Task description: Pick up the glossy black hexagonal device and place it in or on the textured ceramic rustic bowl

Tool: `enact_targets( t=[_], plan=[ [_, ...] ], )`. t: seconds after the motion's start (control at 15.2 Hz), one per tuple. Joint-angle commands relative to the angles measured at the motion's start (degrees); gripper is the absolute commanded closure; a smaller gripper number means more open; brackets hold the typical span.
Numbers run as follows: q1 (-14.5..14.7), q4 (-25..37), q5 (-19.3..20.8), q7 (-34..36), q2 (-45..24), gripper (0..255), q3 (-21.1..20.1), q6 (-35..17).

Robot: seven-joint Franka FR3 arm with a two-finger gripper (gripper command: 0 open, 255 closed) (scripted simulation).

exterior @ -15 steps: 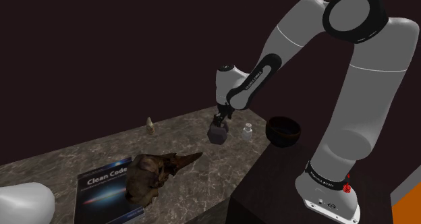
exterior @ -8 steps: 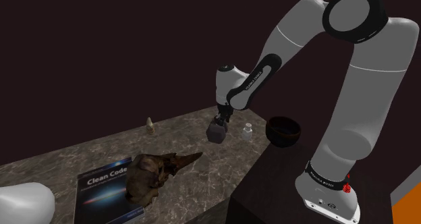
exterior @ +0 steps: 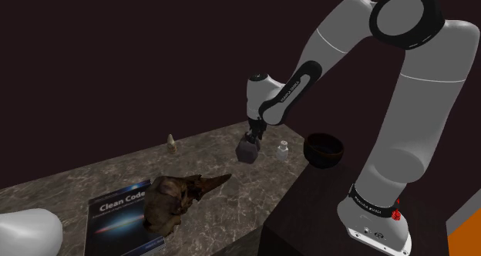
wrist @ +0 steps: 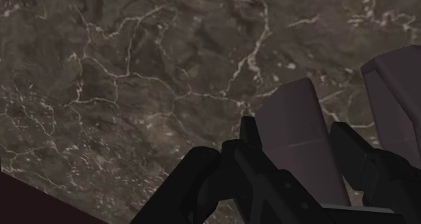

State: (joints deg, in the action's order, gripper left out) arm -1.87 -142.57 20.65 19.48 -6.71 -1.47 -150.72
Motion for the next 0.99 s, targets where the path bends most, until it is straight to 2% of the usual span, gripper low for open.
enact_targets(
  t=[0.0, 0.92],
  plan=[
    [0.0, 0.0, -0.7, -0.7, 1.2, 255, -0.2, 1.1],
    [0.3, 1.8, -5.9, -5.7, 10.6, 255, -0.9, 11.9]
  ],
)
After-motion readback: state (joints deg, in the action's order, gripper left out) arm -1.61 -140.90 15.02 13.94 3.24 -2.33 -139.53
